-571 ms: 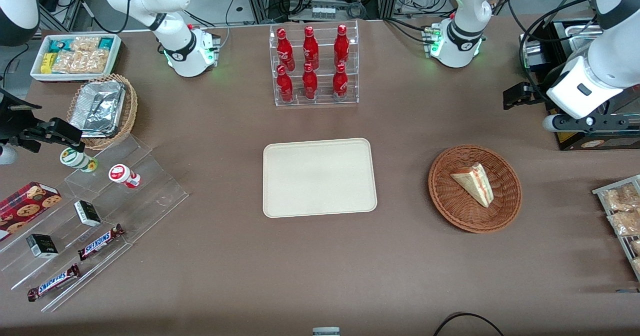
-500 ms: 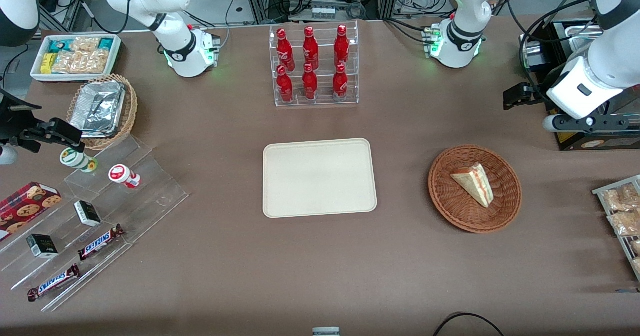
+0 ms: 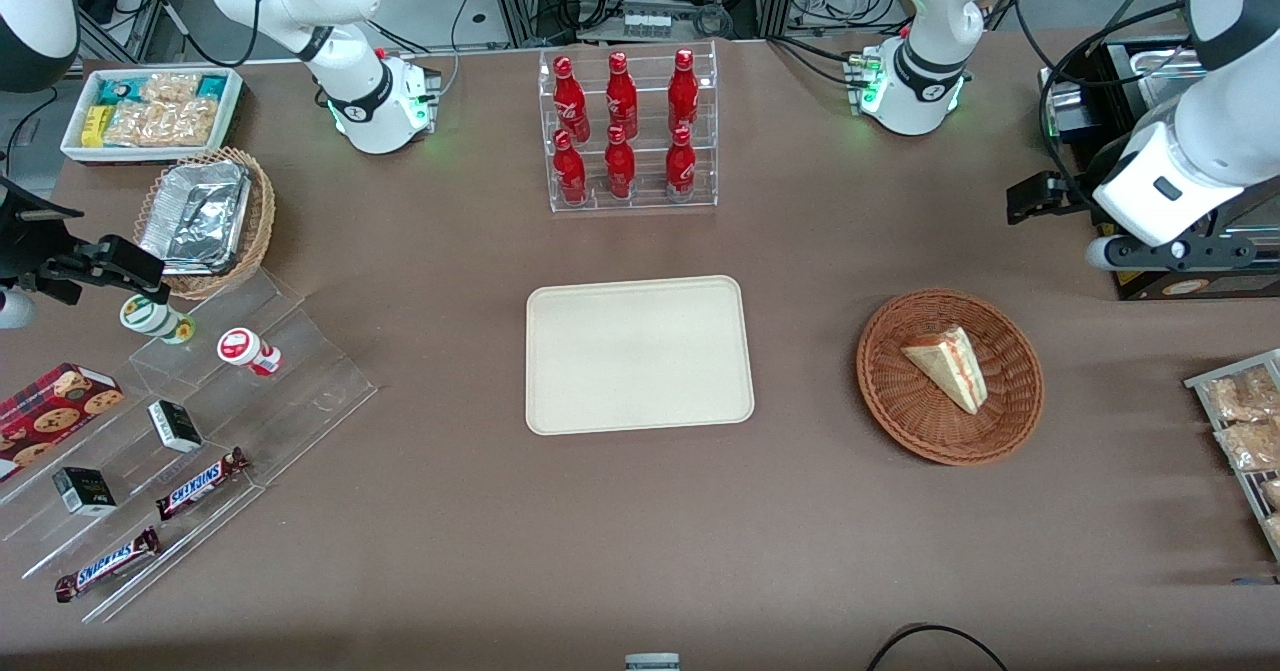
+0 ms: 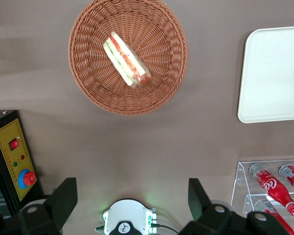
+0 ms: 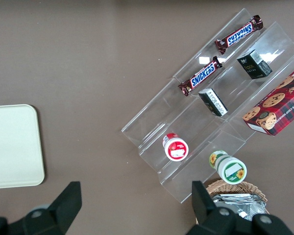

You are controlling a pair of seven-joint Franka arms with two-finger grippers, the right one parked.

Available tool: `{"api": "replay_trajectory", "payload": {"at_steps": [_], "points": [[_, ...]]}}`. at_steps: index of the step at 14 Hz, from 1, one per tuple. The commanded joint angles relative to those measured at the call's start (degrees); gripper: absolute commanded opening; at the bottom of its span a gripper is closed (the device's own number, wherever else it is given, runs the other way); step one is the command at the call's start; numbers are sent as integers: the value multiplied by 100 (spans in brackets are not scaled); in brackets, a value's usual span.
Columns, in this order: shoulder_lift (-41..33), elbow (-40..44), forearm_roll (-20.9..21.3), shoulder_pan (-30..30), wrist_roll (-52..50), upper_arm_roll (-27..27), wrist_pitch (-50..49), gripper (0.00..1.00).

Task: Place sandwich from basket to tray

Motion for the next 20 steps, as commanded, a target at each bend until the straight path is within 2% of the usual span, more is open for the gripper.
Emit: {"api": "replay_trajectory", "payload": {"at_steps": [1, 6, 8, 11, 16, 18, 20], "points": [[42, -332, 87, 62, 86, -47, 421, 100], [190, -1044, 104, 71, 86, -38, 1335, 100], [358, -1290, 358, 71, 59, -38, 1783, 100], [639, -1589, 386, 88, 15, -38, 2434, 100], [666, -2328, 377, 238, -55, -38, 3499, 100], [666, -2425, 377, 264, -404, -38, 3648, 100], [657, -2635, 377, 256, -1281, -47, 3981, 100]]}}
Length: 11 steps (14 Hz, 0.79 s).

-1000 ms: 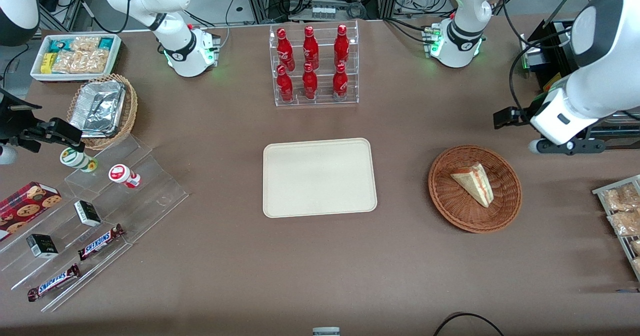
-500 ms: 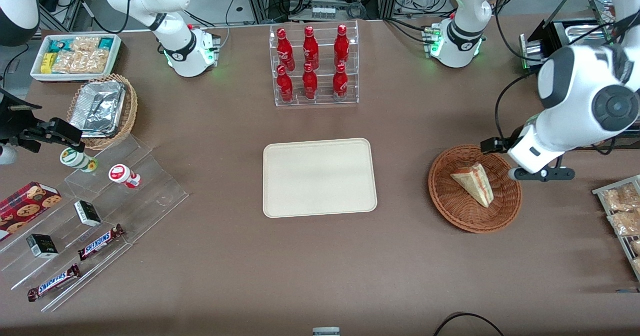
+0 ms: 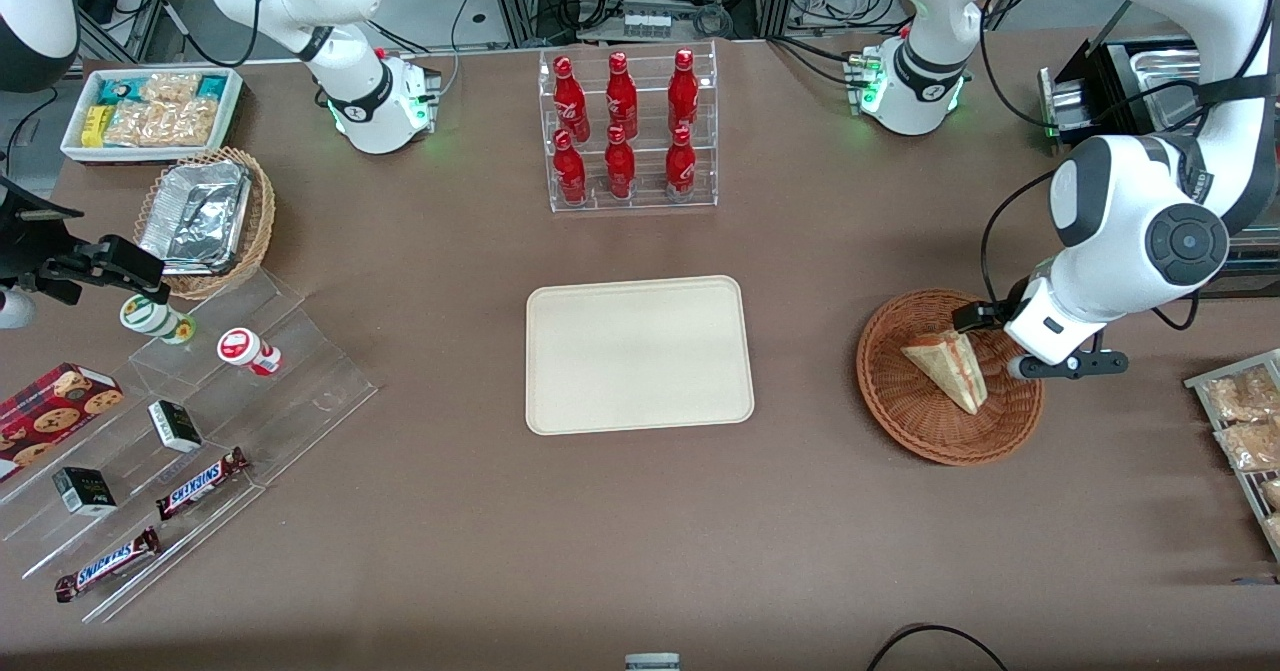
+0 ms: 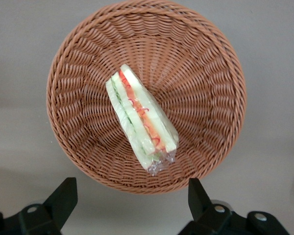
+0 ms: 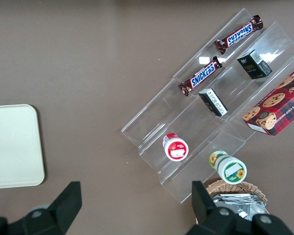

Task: Place sandwich from basket to tray
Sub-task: 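Move the open left gripper over the sandwich and lower it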

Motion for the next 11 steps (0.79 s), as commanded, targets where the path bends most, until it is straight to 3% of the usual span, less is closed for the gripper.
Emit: {"api": "replay_trajectory", "payload": {"at_steps": [1, 5, 11], "points": [[-130, -372, 68, 38, -1126, -61, 483, 100], [-139, -881, 77, -15, -2903, -96, 1474, 100], [28, -962, 77, -15, -3029, -96, 1714, 100]]}}
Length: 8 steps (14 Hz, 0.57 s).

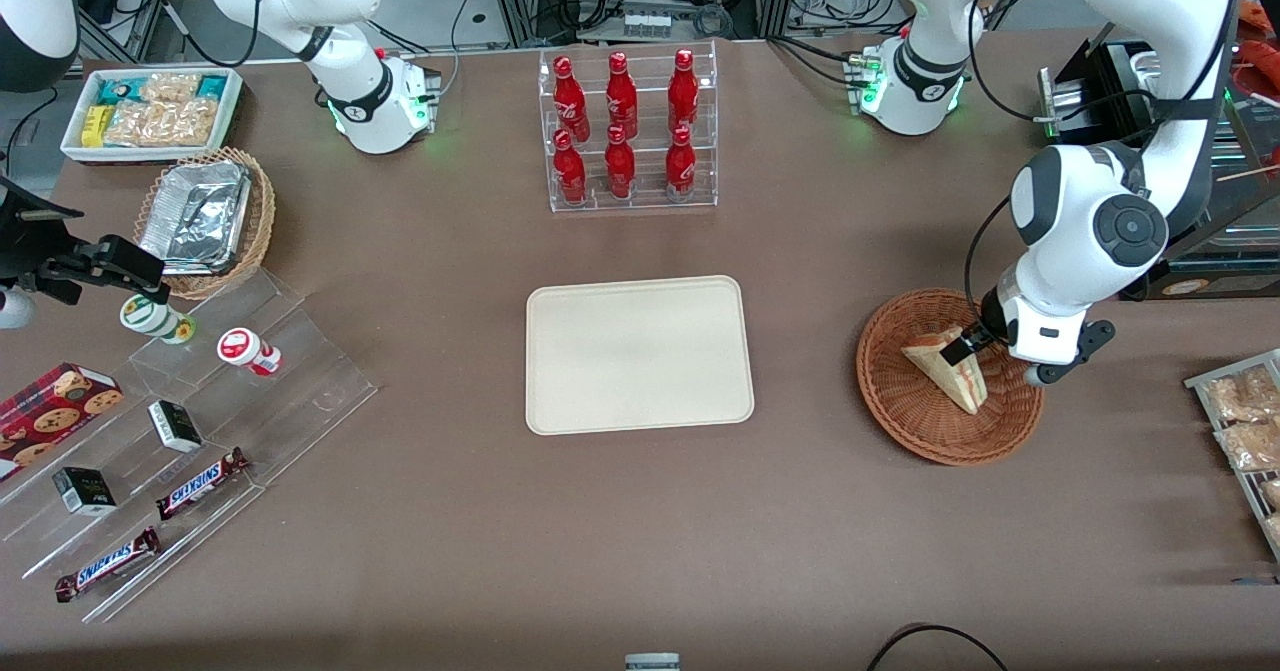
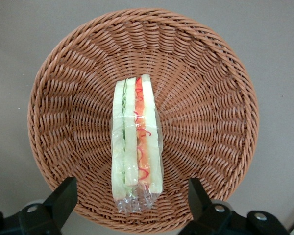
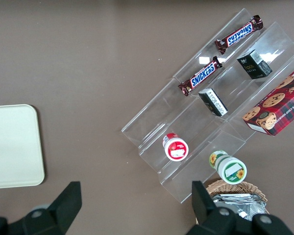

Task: Place sandwich from basket to tray
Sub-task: 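Move the open left gripper over the sandwich and lower it, then close the left gripper on the wrapped sandwich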

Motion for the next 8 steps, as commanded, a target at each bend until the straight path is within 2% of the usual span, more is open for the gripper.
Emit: {"api": "replay_trajectory", "payload": {"at_steps": [1, 8], "points": [[111, -65, 77, 3, -377, -26, 224, 100], [516, -109, 77, -68, -836, -26, 611, 100]]}}
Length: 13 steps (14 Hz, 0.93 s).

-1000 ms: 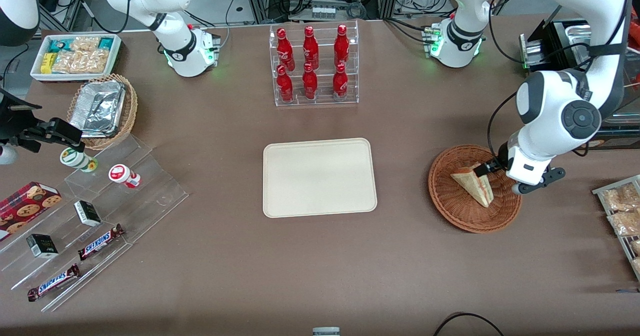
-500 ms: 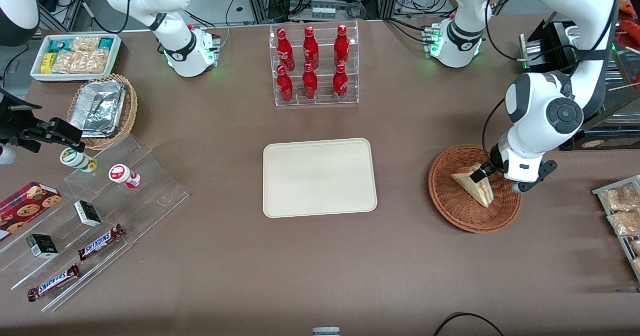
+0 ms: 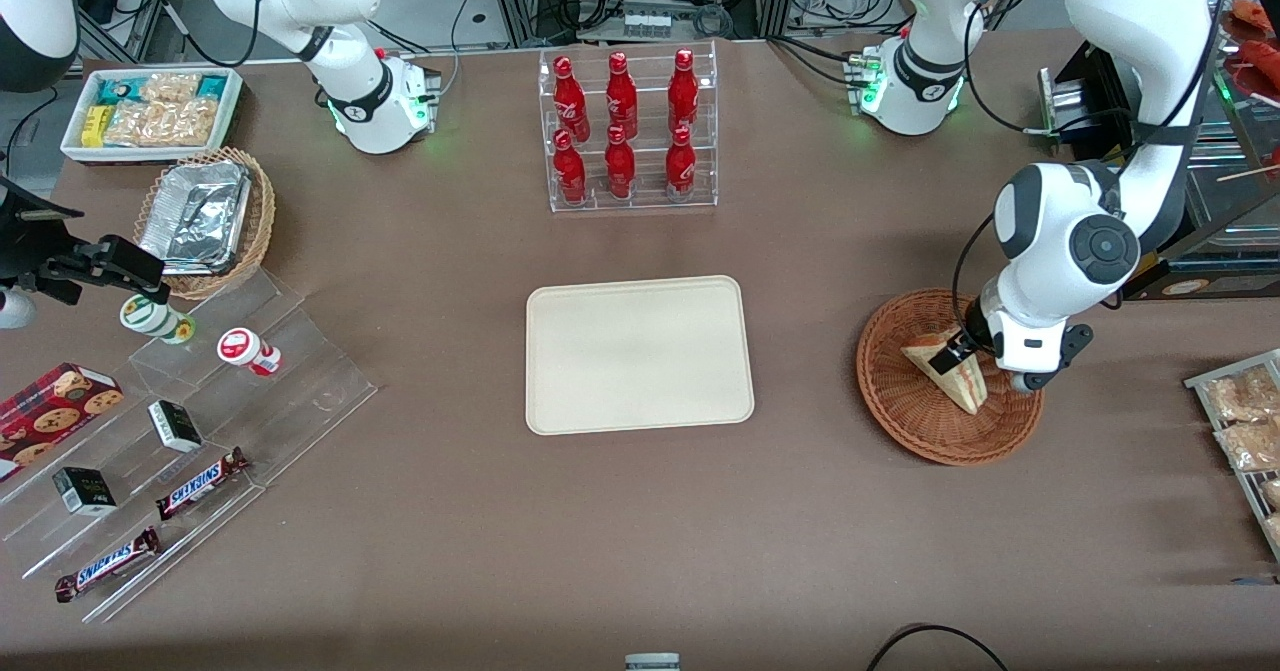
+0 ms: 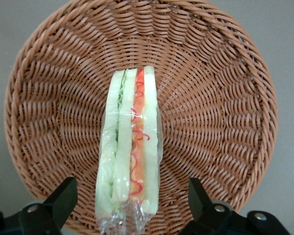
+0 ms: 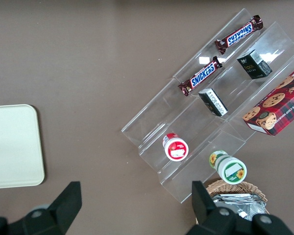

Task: Place sandwich from basket to tray
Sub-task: 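Close the left gripper on the wrapped sandwich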

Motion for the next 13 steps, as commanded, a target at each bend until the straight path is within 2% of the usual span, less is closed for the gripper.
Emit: {"api": "replay_trajectory", "payload": {"at_steps": [1, 4, 5, 7, 8, 11, 13], "points": [[140, -56, 77, -42, -212, 6, 239, 100], [166, -100, 77, -42, -212, 6, 257, 98], [184, -144, 77, -33, -221, 14, 257, 81], [158, -188, 77, -24, -195, 23, 205, 13], [140, -188, 77, -24, -160, 23, 152, 0], [-70, -118, 112, -24, -80, 32, -321, 0], [-167, 92, 331, -33, -71, 6, -804, 0]]}}
